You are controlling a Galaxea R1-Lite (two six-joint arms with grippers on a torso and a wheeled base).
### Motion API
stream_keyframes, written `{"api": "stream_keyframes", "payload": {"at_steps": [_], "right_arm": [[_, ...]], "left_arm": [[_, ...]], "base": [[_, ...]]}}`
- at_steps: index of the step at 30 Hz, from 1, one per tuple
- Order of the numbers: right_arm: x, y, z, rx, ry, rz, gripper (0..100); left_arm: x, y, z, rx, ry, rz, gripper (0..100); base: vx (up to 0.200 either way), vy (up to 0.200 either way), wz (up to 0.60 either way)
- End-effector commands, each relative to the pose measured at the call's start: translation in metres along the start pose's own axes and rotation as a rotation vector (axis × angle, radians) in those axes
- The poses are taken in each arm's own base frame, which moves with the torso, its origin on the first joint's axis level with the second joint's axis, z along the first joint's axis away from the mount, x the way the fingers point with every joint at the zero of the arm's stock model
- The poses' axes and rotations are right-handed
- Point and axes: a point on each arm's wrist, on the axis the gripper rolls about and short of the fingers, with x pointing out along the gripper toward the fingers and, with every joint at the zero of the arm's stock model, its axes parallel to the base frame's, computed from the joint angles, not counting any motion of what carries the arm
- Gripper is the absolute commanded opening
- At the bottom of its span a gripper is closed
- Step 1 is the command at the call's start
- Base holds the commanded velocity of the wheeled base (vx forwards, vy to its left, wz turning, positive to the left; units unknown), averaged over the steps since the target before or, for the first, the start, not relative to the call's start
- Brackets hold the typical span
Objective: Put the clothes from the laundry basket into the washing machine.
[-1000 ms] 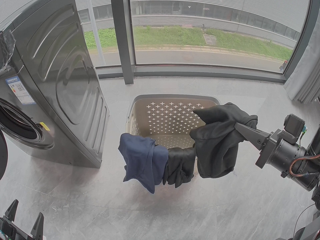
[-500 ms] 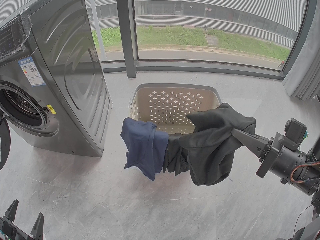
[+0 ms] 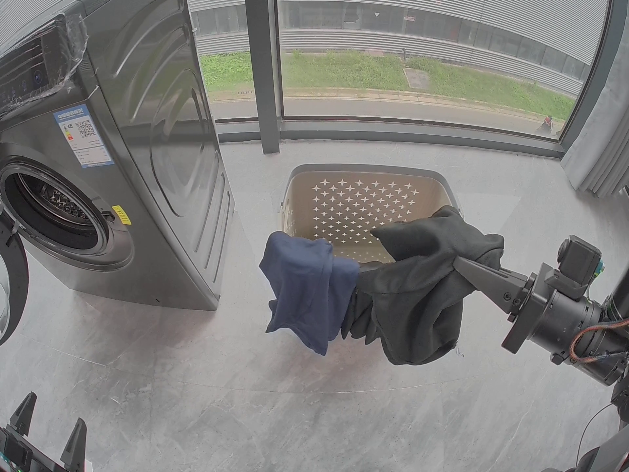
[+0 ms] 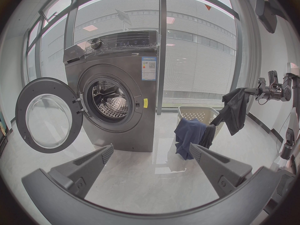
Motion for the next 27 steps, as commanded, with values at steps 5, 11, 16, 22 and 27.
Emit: {"api": "stream_keyframes", "payload": {"at_steps": [5, 11, 16, 22, 27], "right_arm": [[-0.0015, 0.0024, -0.0046, 0.002, 0.021, 0.017, 0], [-0.0027, 0.0019, -0.0066, -0.024, 0.032, 0.031, 0], [-0.0027, 0.0019, -0.0066, -0.026, 0.032, 0.031, 0], [-0.0023, 0.0019, -0.0066, -0.026, 0.033, 0.033, 0], [-0.0023, 0.0019, -0.0066, -0.024, 0.033, 0.033, 0]], "left_arm": [[0.0003, 0.0001, -0.0038, 0.000, 0.004, -0.003, 100], [0.0003, 0.0001, -0.0038, 0.000, 0.004, -0.001, 100], [0.0003, 0.0001, -0.0038, 0.000, 0.004, -0.001, 100], [0.0003, 0.0001, -0.0038, 0.000, 0.004, -0.001, 100], [0.0003, 0.0001, -0.0038, 0.000, 0.004, -0.001, 100]], "base": [[0.000, 0.200, 0.00], [0.000, 0.200, 0.00], [0.000, 0.200, 0.00], [0.000, 0.200, 0.00], [0.000, 0.200, 0.00]]}}
